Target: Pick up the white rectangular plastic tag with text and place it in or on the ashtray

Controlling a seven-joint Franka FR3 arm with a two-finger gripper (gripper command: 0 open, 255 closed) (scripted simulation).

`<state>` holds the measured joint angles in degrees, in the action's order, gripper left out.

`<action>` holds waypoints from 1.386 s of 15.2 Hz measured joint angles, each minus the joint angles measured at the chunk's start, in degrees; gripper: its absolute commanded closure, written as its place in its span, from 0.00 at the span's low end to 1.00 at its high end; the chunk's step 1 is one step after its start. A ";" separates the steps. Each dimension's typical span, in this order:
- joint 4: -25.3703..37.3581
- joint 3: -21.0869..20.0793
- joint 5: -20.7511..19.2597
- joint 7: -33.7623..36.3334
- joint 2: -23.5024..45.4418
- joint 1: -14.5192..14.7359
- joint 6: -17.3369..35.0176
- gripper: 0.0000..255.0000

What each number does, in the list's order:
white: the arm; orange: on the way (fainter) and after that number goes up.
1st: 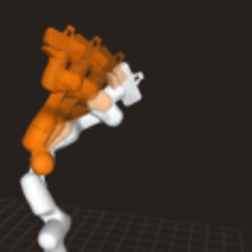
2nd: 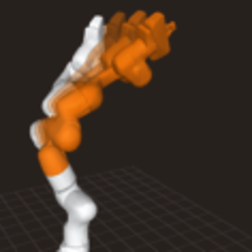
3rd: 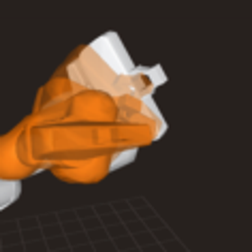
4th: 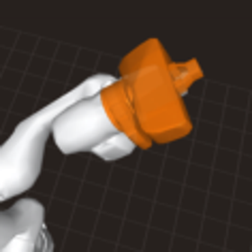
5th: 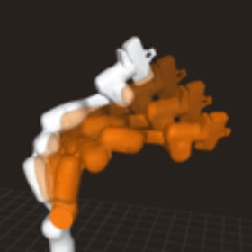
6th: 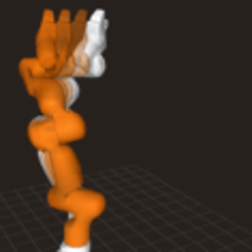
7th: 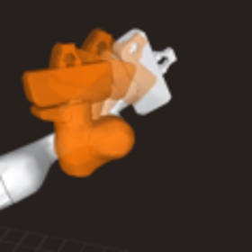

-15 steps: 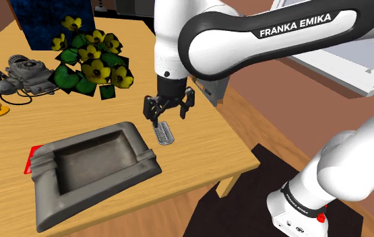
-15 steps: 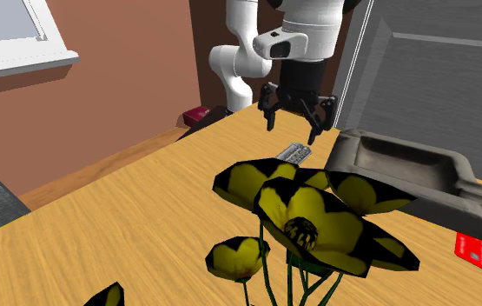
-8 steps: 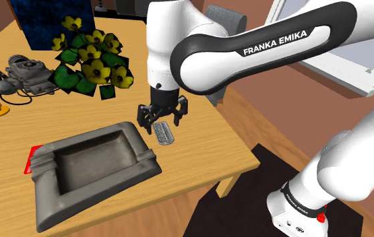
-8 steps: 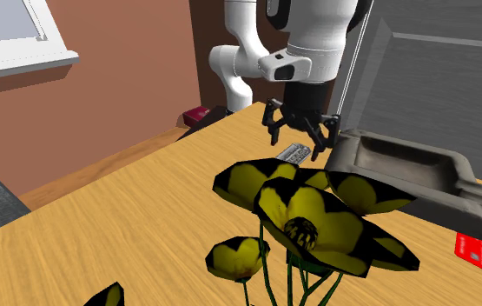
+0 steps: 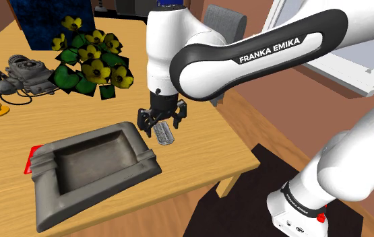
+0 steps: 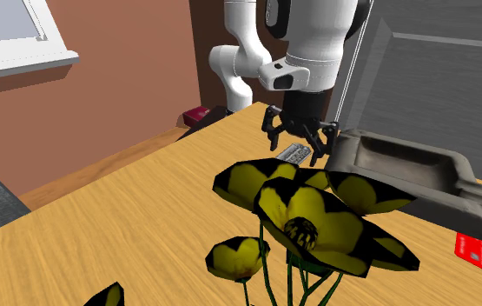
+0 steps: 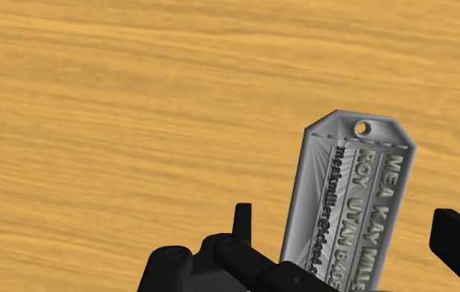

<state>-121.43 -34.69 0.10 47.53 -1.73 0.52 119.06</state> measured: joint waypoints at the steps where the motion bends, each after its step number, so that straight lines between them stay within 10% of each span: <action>1: 0.00 0.00 0.00 0.00 0.00 0.00 0.00 1.00; 21: 4.46 0.42 1.56 -1.28 -2.62 -0.19 -6.61 1.00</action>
<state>-116.97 -34.28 1.66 46.25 -4.35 0.33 112.45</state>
